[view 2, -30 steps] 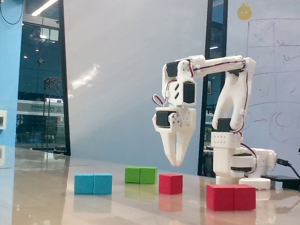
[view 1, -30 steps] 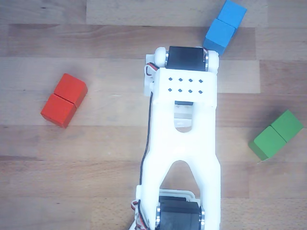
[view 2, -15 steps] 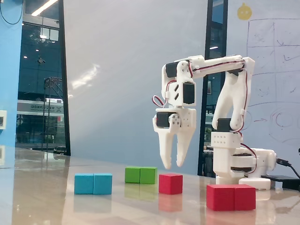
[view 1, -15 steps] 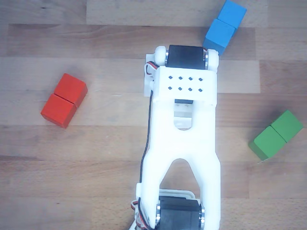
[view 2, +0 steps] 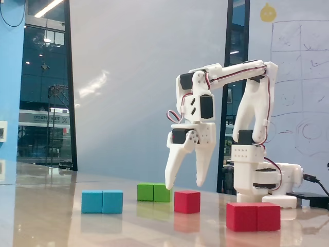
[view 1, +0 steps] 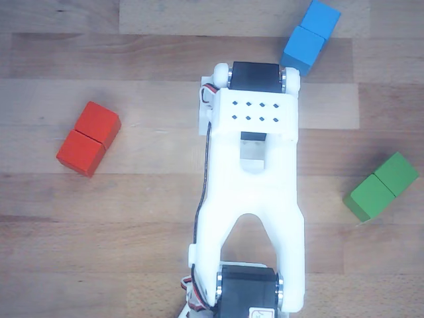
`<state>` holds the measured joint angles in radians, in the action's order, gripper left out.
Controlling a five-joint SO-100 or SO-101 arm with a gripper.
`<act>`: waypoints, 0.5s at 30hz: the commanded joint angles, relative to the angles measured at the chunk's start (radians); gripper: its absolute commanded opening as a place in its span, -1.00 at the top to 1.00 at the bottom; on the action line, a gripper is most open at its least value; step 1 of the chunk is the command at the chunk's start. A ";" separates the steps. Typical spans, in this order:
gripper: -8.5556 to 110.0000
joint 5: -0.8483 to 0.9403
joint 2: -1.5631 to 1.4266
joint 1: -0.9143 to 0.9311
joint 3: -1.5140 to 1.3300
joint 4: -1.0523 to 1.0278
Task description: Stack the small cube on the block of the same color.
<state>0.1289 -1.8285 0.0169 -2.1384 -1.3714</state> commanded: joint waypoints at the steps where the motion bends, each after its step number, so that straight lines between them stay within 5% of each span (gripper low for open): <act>1: 0.28 0.011 -0.006 0.003 0.006 0.002; 15: 0.28 0.011 0.118 0.003 0.005 0.029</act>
<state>0.1289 -1.7150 0.0169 -2.1430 -1.3698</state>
